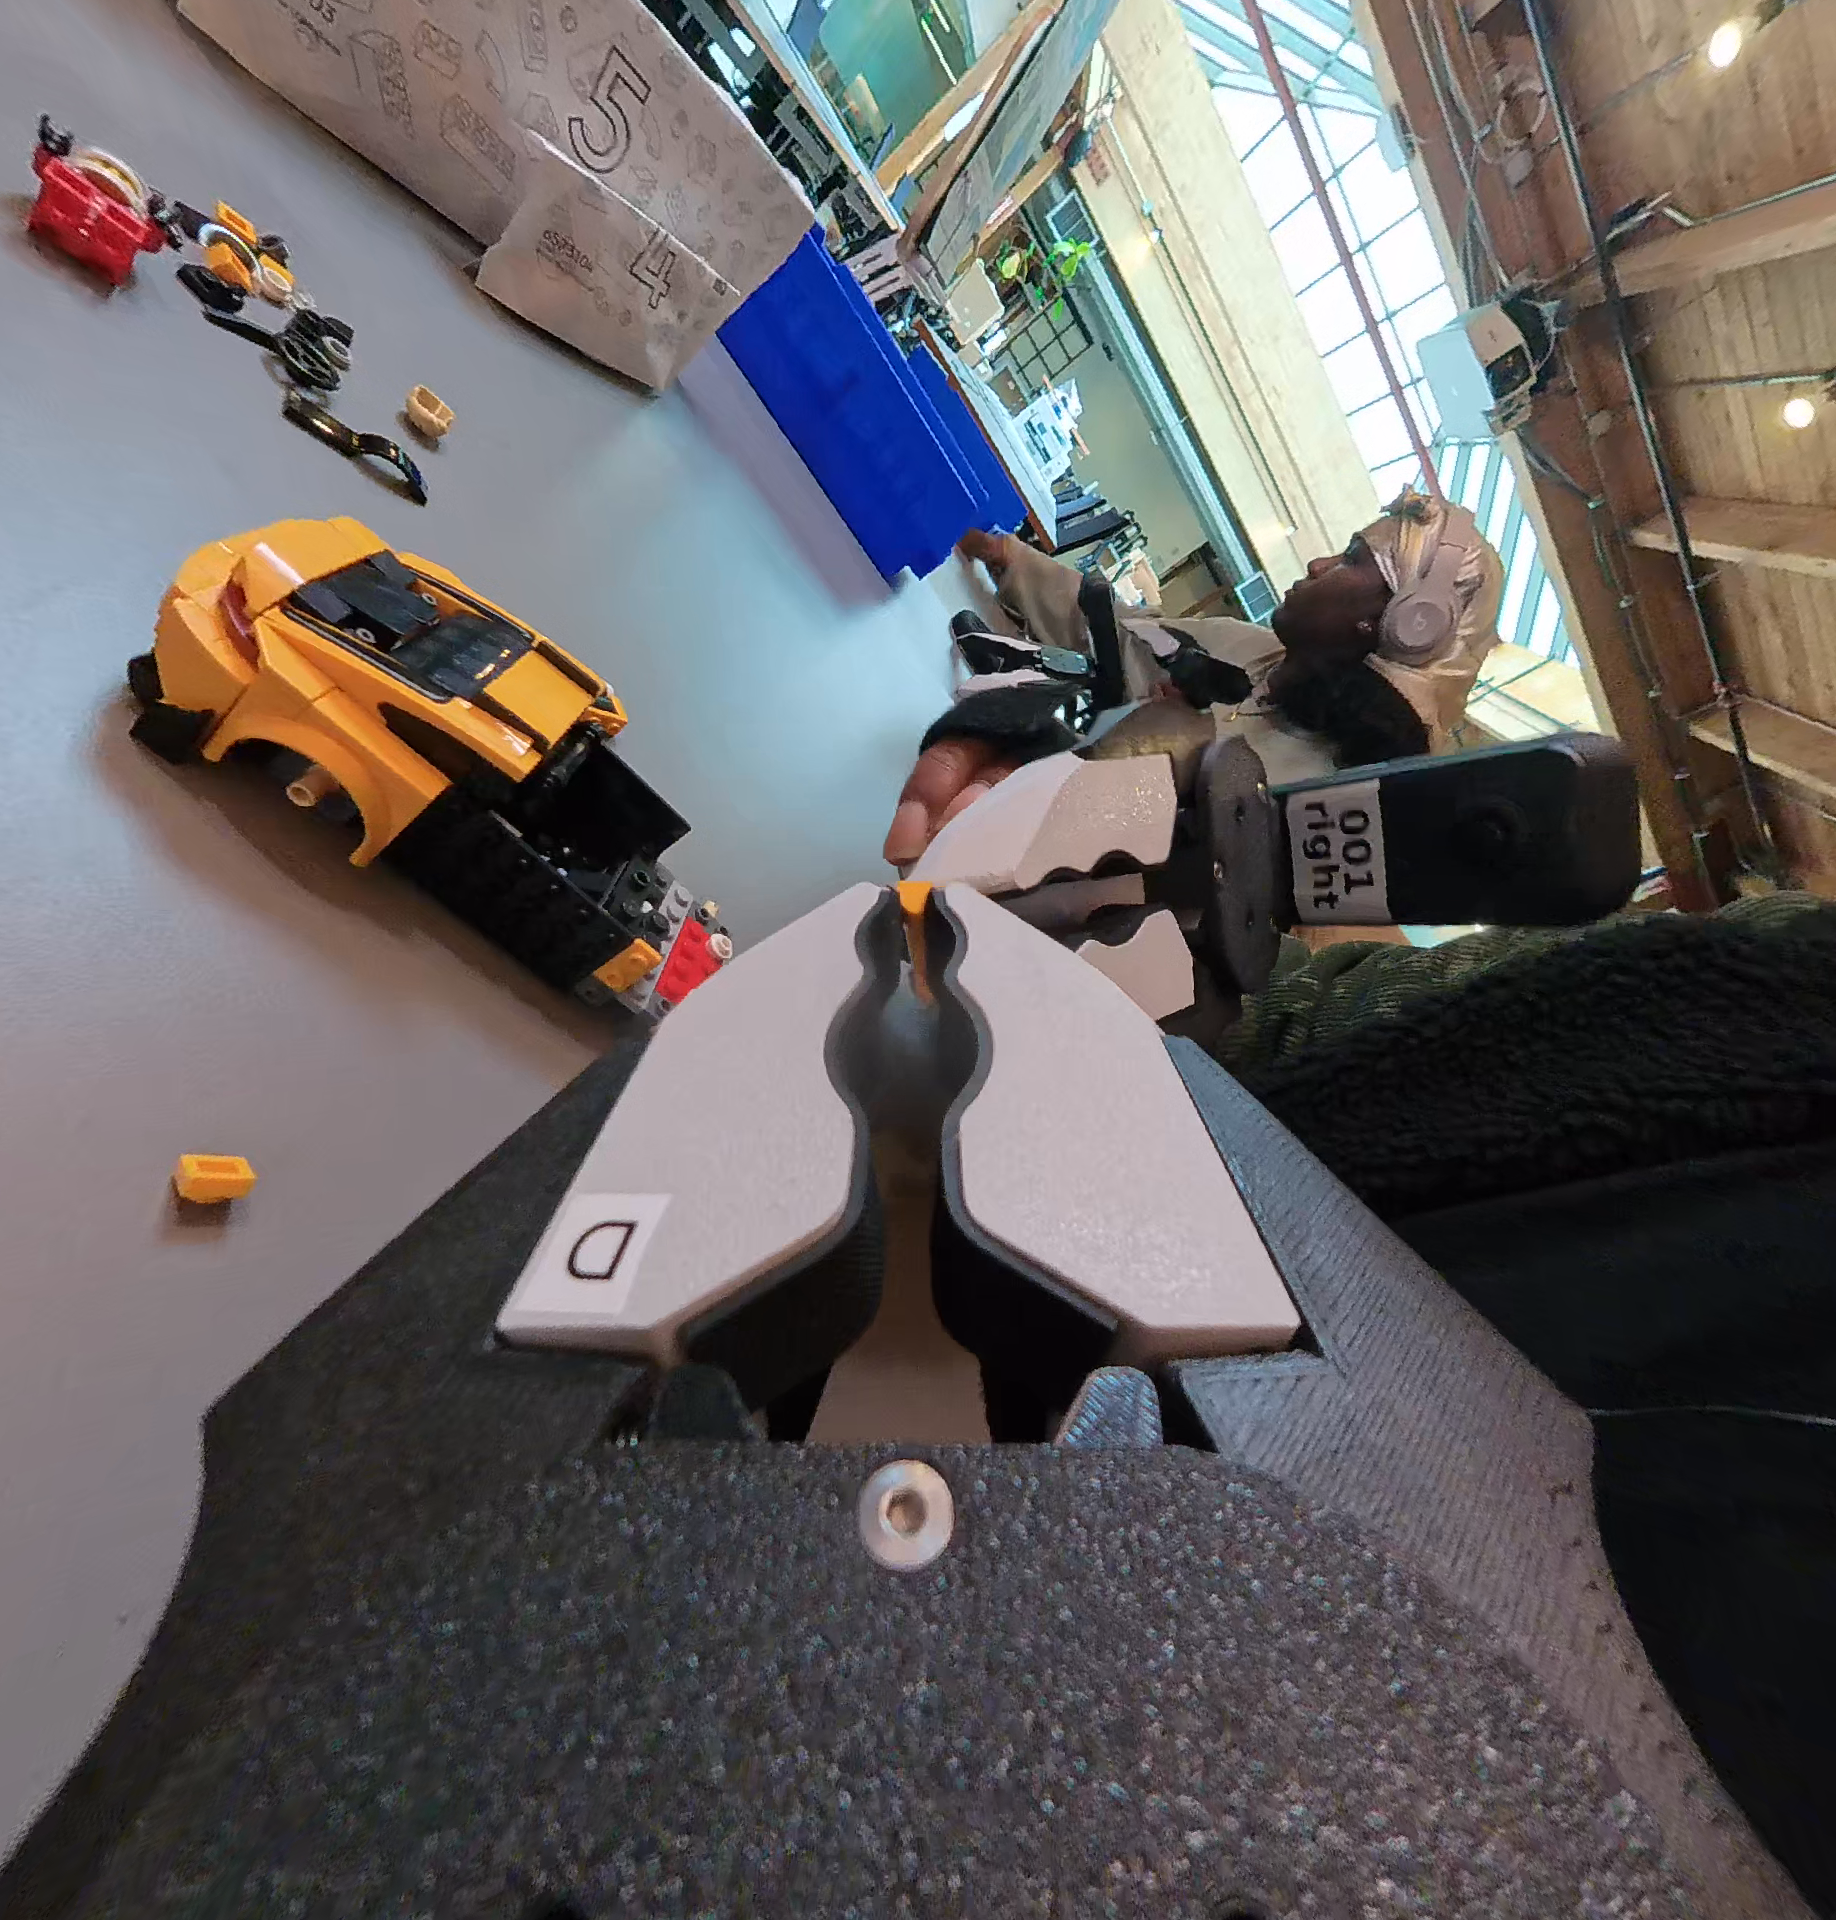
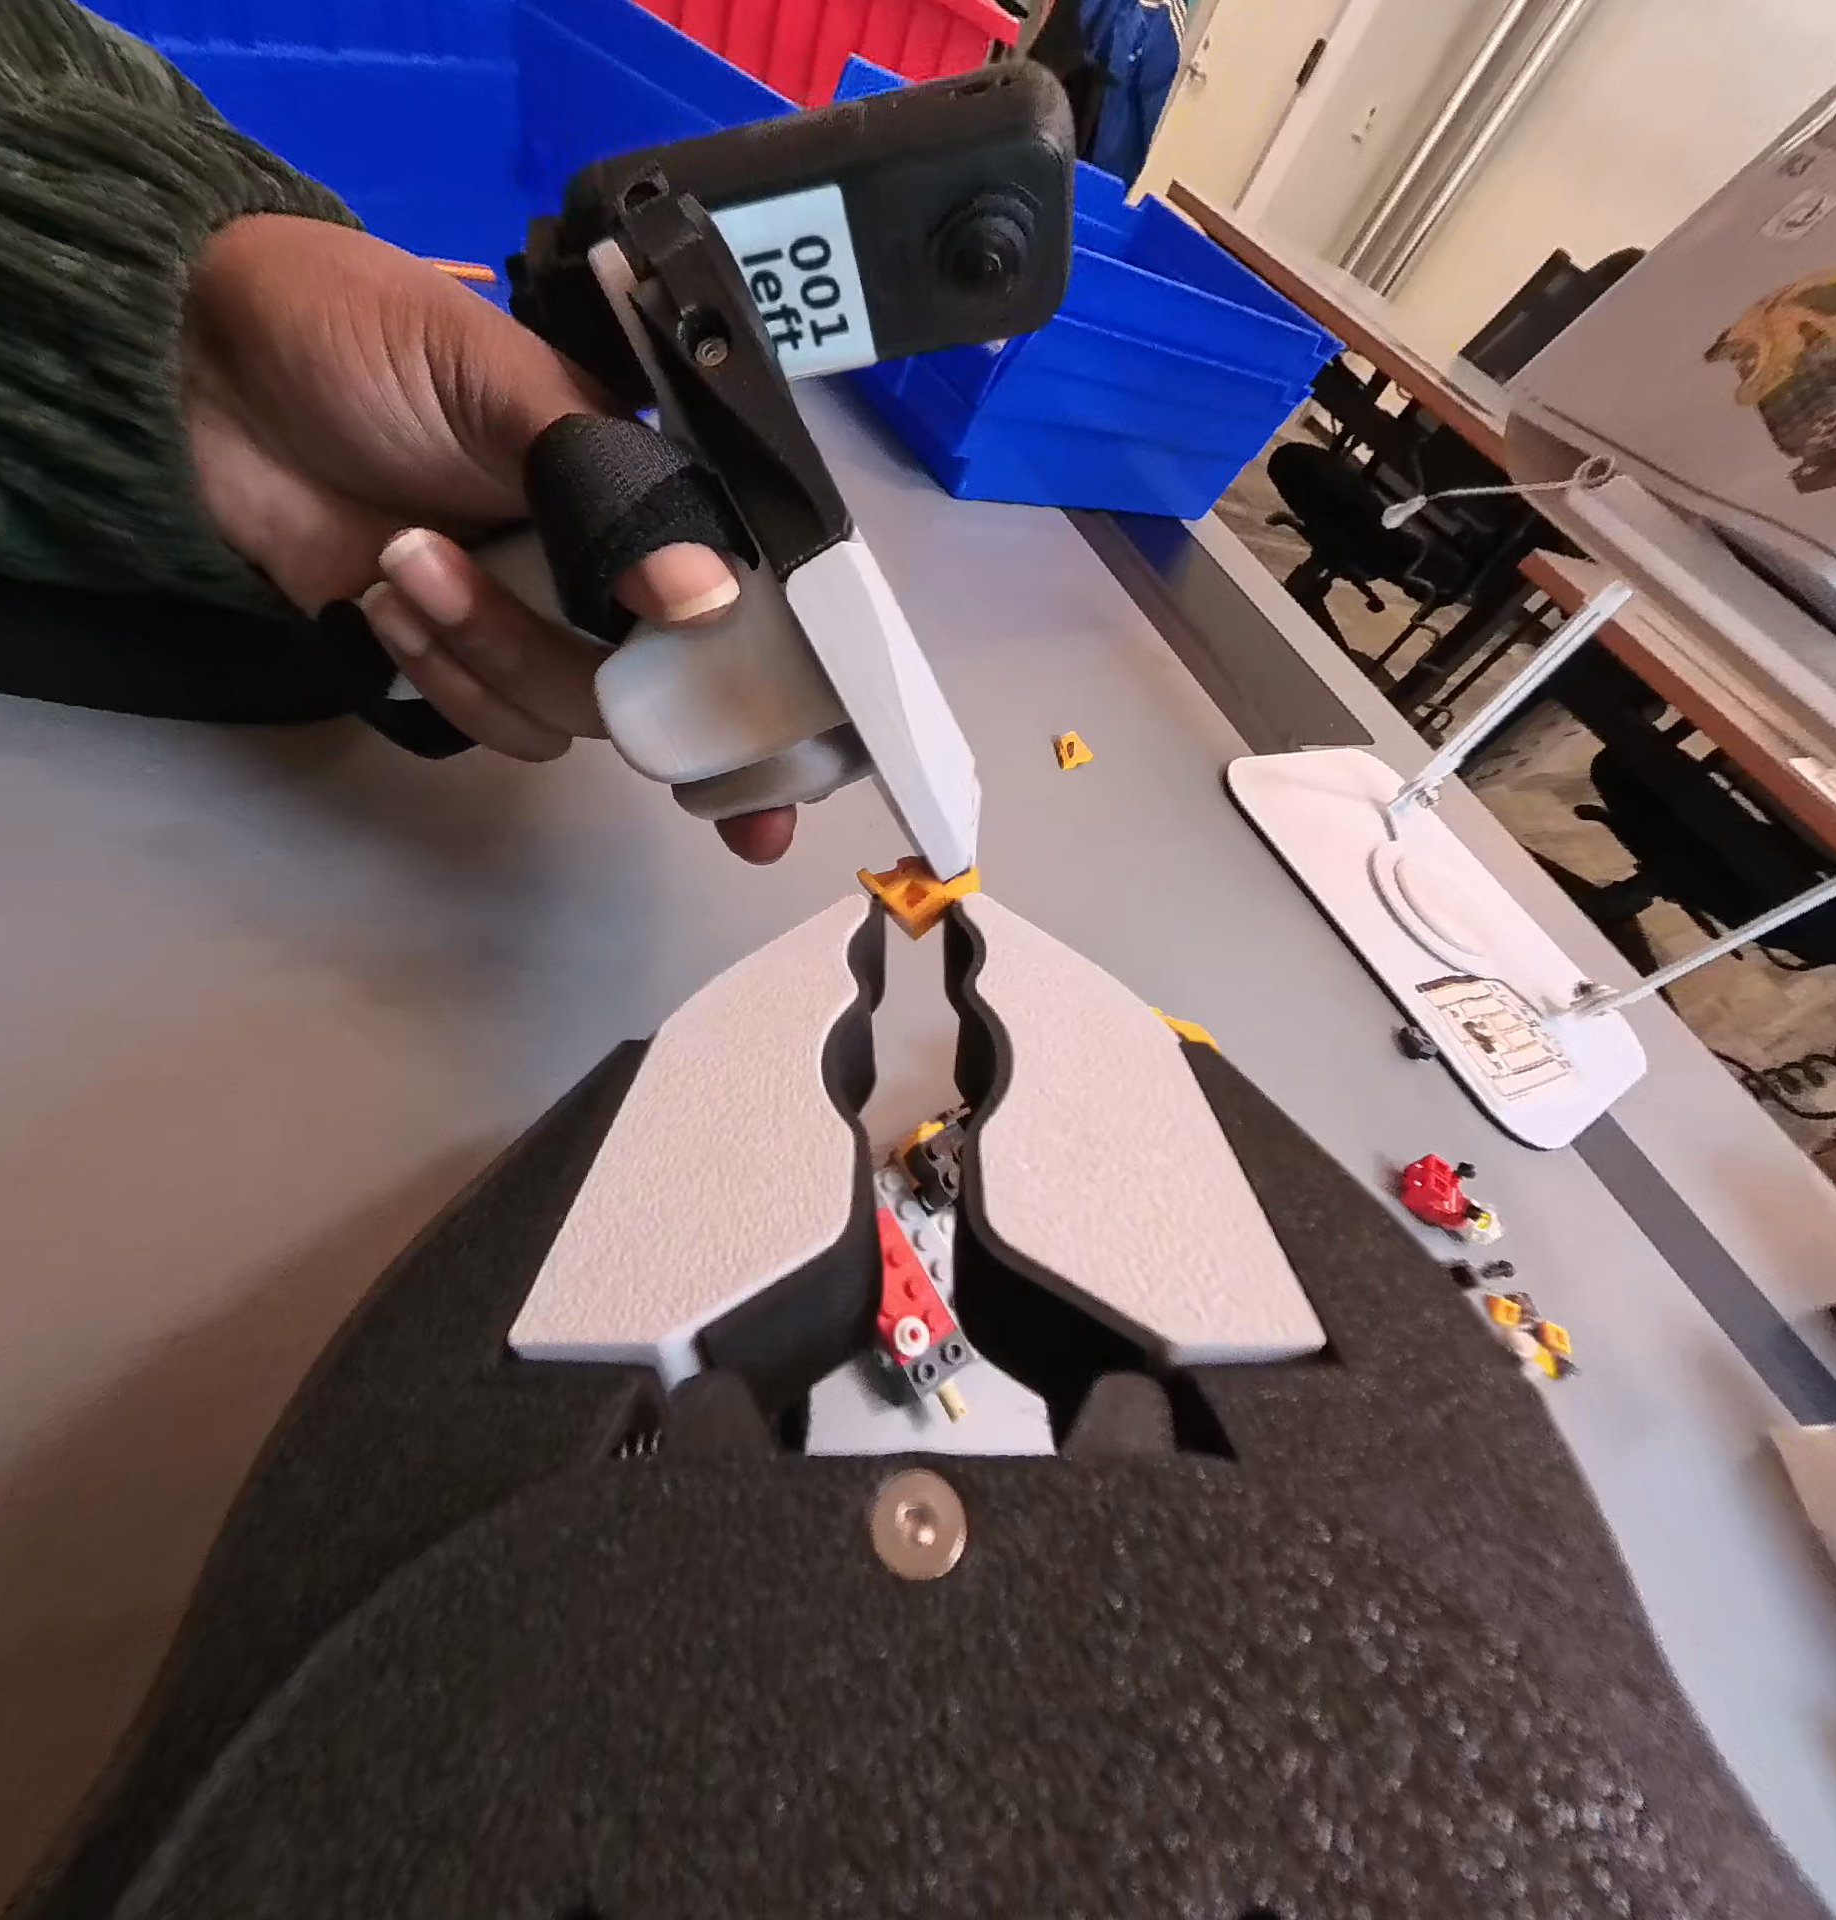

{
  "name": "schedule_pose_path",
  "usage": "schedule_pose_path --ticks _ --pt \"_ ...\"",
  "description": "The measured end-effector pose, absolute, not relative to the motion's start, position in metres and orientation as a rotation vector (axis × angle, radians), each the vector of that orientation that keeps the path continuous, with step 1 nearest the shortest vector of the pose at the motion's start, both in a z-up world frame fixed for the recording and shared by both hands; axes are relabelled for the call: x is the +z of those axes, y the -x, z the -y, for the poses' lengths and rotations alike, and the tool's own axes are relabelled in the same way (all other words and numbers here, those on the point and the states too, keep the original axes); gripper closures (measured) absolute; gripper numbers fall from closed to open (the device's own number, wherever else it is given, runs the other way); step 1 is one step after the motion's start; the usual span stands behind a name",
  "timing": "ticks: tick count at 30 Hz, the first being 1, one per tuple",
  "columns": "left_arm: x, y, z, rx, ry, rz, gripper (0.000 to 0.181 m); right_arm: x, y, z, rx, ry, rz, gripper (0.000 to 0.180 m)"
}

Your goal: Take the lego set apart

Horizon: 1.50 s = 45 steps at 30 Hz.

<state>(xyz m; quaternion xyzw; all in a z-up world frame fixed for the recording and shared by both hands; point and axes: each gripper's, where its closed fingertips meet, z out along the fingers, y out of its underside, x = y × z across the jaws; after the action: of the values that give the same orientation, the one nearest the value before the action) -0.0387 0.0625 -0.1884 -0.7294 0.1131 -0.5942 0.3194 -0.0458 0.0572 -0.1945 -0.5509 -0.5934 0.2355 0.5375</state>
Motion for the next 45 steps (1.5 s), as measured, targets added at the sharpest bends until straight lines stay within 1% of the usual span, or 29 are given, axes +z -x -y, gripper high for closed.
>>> schedule_pose_path --ticks 3,7,12,15,17,19,23,26,27,29,31,32,33,34,37,41,43,45 --pt "-0.189 0.042 -0.067 -1.535 1.919 -0.267 0.175 -0.194 0.044 -0.060 0.437 1.266 1.421 0.180" --pt "-0.192 0.042 -0.068 -1.518 1.927 -0.242 0.176 -0.197 0.046 -0.060 0.350 1.231 1.446 0.180" --pt "-0.193 0.041 -0.068 -1.479 1.926 -0.263 0.175 -0.195 0.046 -0.059 0.428 1.258 1.417 0.180" --pt "-0.194 0.039 -0.066 -1.446 1.922 -0.299 0.176 -0.192 0.046 -0.056 0.567 1.301 1.381 0.180" --pt "-0.210 0.025 -0.053 -1.432 2.005 -0.436 0.177 -0.176 0.048 -0.055 0.641 1.272 1.297 0.180" --pt "-0.210 0.017 -0.048 -1.458 1.991 -0.457 0.177 -0.164 0.044 -0.061 0.656 1.267 1.266 0.180" --pt "-0.202 0.035 -0.061 -1.471 1.957 -0.359 0.177 -0.164 0.029 -0.070 0.712 1.300 1.209 0.180" --pt "-0.198 0.037 -0.063 -1.520 1.938 -0.320 0.177 -0.173 0.030 -0.066 0.729 1.299 1.290 0.180" --pt "-0.197 0.038 -0.063 -1.535 1.930 -0.318 0.177 -0.178 0.032 -0.063 0.720 1.297 1.324 0.163" --pt "-0.195 0.034 -0.060 -1.590 1.925 -0.319 0.177 -0.191 0.037 -0.058 0.735 1.330 1.389 0.151" --pt "-0.196 0.029 -0.055 -1.618 1.932 -0.341 0.177 -0.198 0.042 -0.053 0.747 1.342 1.429 0.147" --pt "-0.196 0.027 -0.053 -1.618 1.935 -0.359 0.177 -0.199 0.043 -0.051 0.736 1.336 1.444 0.147" --pt "-0.196 0.026 -0.052 -1.614 1.937 -0.370 0.177 -0.201 0.043 -0.050 0.727 1.330 1.463 0.156" --pt "-0.196 0.026 -0.052 -1.610 1.938 -0.374 0.177 -0.201 0.042 -0.049 0.721 1.321 1.477 0.161" --pt "-0.191 0.027 -0.051 -1.613 1.910 -0.389 0.177 -0.197 0.041 -0.048 0.746 1.312 1.460 0.162" --pt "-0.178 0.029 -0.049 -1.570 1.837 -0.470 0.175 -0.182 0.042 -0.045 0.967 1.356 1.351 0.162" --pt "-0.174 0.032 -0.050 -1.572 1.824 -0.473 0.162 -0.178 0.042 -0.047 0.962 1.344 1.318 0.163" --pt "-0.168 0.038 -0.052 -1.602 1.787 -0.439 0.161 -0.173 0.039 -0.048 0.981 1.333 1.297 0.163"
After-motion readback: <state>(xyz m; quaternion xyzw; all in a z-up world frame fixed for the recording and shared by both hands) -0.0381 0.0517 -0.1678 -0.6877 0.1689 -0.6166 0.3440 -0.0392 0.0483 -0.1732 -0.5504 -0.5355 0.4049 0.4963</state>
